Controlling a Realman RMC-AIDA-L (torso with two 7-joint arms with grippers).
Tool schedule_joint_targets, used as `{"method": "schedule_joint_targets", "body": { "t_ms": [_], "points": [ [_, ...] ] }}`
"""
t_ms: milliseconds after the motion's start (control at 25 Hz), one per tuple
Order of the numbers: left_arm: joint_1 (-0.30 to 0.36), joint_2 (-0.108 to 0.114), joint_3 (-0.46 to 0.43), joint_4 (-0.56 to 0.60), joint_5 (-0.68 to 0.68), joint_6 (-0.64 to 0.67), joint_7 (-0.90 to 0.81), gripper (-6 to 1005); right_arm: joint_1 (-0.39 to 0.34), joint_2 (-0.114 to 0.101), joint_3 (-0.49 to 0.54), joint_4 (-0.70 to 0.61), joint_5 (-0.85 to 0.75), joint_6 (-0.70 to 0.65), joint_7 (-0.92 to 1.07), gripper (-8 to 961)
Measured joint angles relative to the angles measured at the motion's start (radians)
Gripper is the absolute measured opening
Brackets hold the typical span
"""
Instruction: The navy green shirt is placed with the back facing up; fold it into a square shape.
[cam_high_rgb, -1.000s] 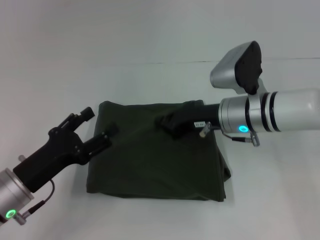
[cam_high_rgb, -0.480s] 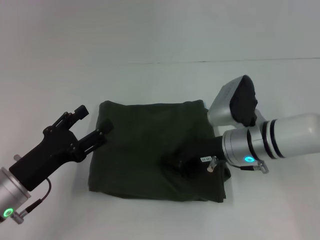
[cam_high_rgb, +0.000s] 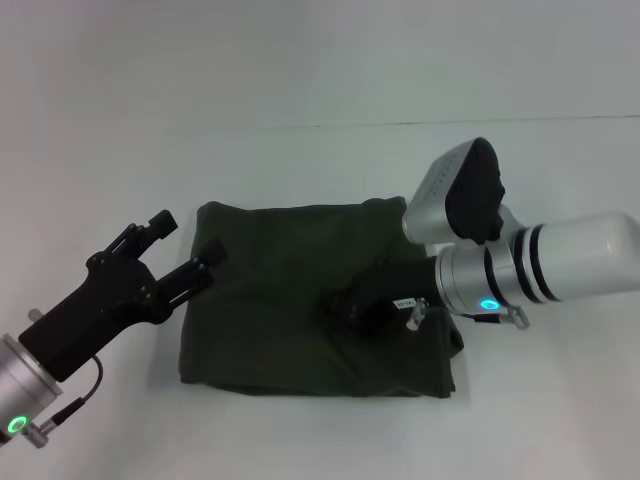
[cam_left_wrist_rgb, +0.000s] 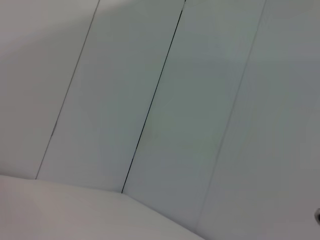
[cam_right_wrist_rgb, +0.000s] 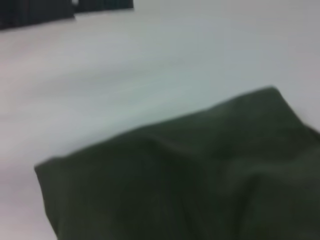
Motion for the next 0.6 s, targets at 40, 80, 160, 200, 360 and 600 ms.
{"method": "schedule_joint_targets", "body": {
  "t_ms": [40, 80, 160, 200, 360, 600],
  "points": [
    [0.000, 0.000, 0.000, 0.000, 0.000, -0.001, 0.000, 902, -0.002, 0.000, 0.000, -0.012, 0.002, -0.010, -0.003, 0],
    [0.000, 0.000, 0.000, -0.001, 0.000, -0.001, 0.000, 902, -0.004, 0.000, 0.000, -0.025, 0.007, -0.022, -0.008, 0],
    [0.000, 0.000, -0.001, -0.001, 0.000, -0.001, 0.000, 902, -0.005, 0.000, 0.000, -0.037, 0.022, -0.050, -0.021, 0],
    [0.000, -0.001, -0.001, -0.001, 0.000, -0.001, 0.000, 902, -0.006, 0.000, 0.000, -0.040, 0.029, -0.068, -0.031, 0],
    [0.000, -0.001, -0.002, -0.002, 0.000, -0.001, 0.000, 902, -0.002, 0.000, -0.004, -0.042, 0.040, -0.127, -0.066, 0],
    [-0.002, -0.002, -0.001, -0.002, 0.000, -0.001, -0.003, 902, 0.005, 0.000, -0.033, -0.029, 0.032, -0.149, -0.073, 0]
  ]
}}
